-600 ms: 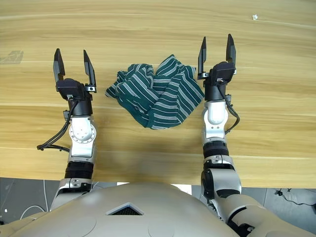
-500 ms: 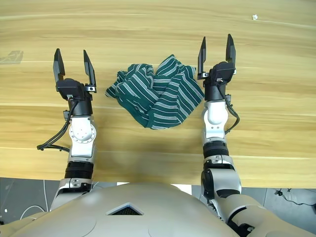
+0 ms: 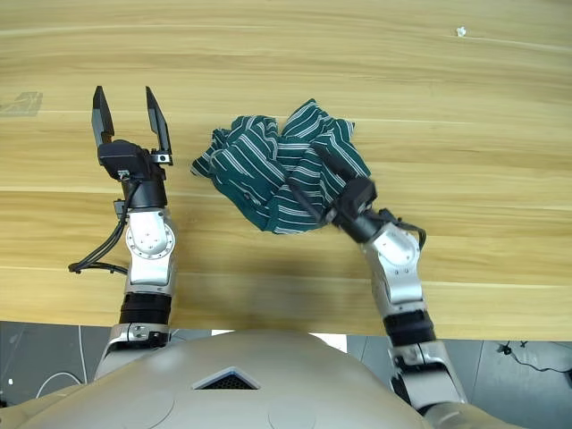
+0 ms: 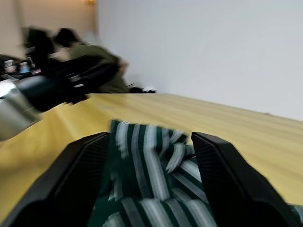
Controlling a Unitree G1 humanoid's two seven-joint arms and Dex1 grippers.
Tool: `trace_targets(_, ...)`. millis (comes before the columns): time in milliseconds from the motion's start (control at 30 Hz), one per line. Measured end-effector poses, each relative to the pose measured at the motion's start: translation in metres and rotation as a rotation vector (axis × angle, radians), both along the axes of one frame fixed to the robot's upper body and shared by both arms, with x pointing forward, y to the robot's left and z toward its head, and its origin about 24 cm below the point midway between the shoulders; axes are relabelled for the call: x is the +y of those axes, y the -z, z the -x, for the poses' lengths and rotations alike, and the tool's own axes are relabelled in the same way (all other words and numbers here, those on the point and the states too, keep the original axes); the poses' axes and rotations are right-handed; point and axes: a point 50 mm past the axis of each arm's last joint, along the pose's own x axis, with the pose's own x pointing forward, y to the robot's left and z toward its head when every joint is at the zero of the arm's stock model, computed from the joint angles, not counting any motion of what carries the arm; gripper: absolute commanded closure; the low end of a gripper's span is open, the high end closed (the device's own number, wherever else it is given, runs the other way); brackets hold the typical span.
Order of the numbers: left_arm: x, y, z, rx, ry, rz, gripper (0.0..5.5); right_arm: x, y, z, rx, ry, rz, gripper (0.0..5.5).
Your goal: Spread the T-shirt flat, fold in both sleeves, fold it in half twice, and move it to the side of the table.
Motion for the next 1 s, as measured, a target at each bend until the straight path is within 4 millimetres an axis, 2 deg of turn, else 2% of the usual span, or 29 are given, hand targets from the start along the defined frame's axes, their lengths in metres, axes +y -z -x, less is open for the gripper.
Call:
trace_targets(33,-0.001,0.0,0.0,0.001,0.0,0.002,2.42,0.006,0.006,0.015,0.029,-0.062,0.036,2.3)
trace_targets(100,-0.001,0.0,0.001,0.007,-0.002,0.005,2.42,0.009,0.014,0.026,0.073,-0.097,0.065,2.3)
trace_targets(333,-0.003,0.0,0.001,0.005,0.002,0.002,2.42,0.012,0.04,0.032,-0.018,-0.114,0.348,2.3)
trace_targets(533,-0.003,0.002,0.001,0.016,0.002,-0.001,2.42,0.015,0.042,0.023,-0.13,-0.055,0.388,2.3)
trace_targets(700,-0.003,0.003,0.0,0.023,0.002,-0.002,2.42,0.016,0.043,0.023,-0.168,-0.044,0.399,2.3)
trace_targets(800,-0.003,0.004,-0.001,0.025,0.003,-0.003,2.39,0.018,0.045,0.022,-0.177,-0.047,0.408,2.74)
trace_targets(1000,-0.004,0.006,-0.005,0.034,0.006,-0.002,2.39,0.025,0.048,0.002,-0.225,0.02,0.438,3.86)
